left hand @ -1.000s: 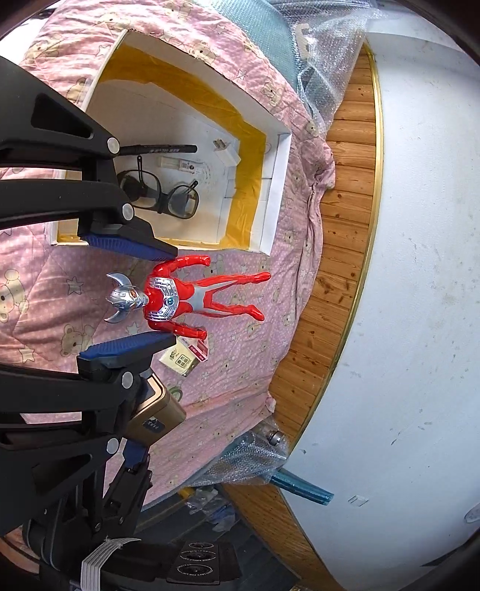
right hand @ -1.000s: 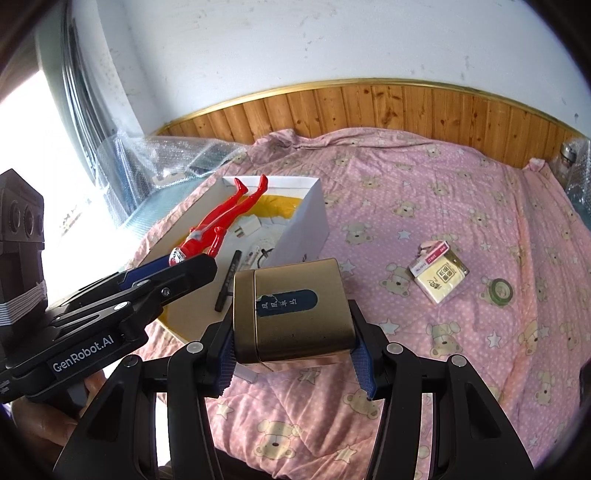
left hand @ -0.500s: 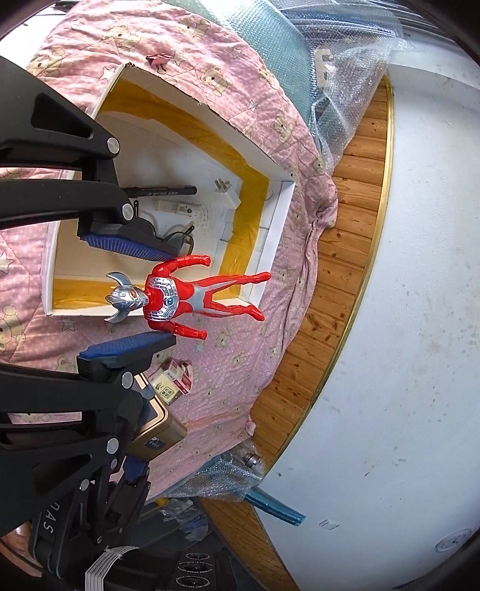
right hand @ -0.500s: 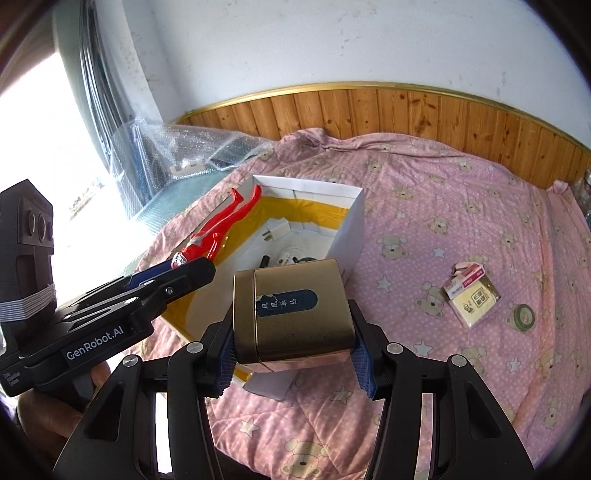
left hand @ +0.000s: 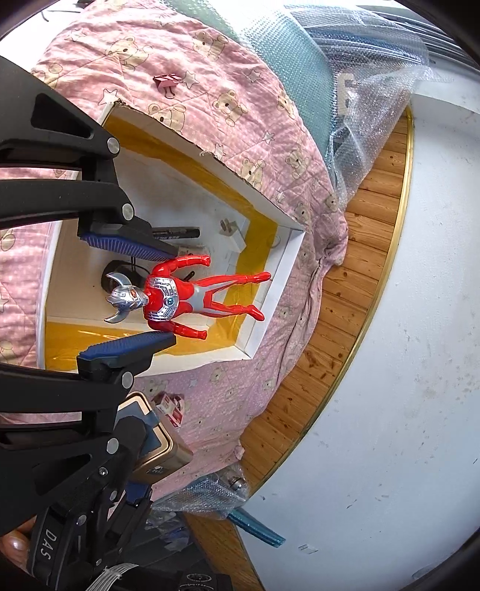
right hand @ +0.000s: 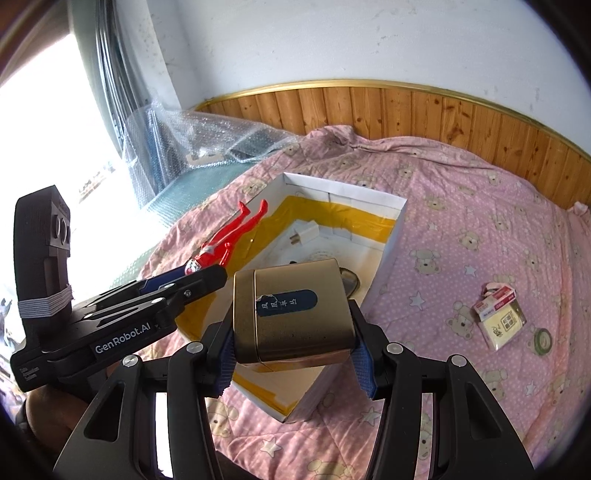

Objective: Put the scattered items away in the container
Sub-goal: 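Carry the red toy figure and gold tin with both grippers over the white box, then open both grippers to drop the toy figure and tin into the box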

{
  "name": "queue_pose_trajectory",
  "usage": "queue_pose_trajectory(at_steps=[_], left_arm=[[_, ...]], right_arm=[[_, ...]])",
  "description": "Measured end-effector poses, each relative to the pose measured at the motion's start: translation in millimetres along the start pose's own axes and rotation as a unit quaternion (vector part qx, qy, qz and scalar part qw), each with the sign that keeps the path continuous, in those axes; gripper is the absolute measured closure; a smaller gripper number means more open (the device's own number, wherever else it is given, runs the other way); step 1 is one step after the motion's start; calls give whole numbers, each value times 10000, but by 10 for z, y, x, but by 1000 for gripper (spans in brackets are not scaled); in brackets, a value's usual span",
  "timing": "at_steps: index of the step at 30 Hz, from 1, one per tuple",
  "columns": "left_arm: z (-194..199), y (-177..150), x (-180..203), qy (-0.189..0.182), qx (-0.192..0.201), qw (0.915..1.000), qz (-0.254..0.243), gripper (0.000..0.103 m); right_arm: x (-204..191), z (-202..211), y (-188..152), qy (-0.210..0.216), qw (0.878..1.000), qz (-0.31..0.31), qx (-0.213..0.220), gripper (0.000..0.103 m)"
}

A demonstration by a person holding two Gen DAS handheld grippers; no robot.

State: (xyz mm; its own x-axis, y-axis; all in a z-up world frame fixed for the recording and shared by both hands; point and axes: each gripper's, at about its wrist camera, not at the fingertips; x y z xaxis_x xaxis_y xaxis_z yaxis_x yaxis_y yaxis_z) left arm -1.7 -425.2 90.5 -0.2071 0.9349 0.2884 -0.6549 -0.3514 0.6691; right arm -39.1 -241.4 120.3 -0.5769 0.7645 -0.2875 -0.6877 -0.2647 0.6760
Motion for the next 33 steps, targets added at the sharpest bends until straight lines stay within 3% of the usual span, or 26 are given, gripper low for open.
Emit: queue_pose_trajectory(at_steps=[23,33], left_arm=[[-496,94,-444,277,-574,9977,241,62],[-708,81,-561,295,-846,9951,423,62]], right_arm=[[-203,-687,112,410,9971,251,-591,47],[-7,-765,163,393,9975,-144,-562,46]])
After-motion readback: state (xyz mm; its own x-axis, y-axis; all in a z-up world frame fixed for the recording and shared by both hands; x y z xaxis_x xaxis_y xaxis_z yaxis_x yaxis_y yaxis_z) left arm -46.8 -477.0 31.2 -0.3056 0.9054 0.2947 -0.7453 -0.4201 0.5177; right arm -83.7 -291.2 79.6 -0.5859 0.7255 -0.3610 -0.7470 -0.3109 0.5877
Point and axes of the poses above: each gripper's, at about its wrist camera, not at the fingertips, and z roughly against the way its jaws point, x to its right, y to its top, and after that the axes turned 9 degrees about y, right-handed
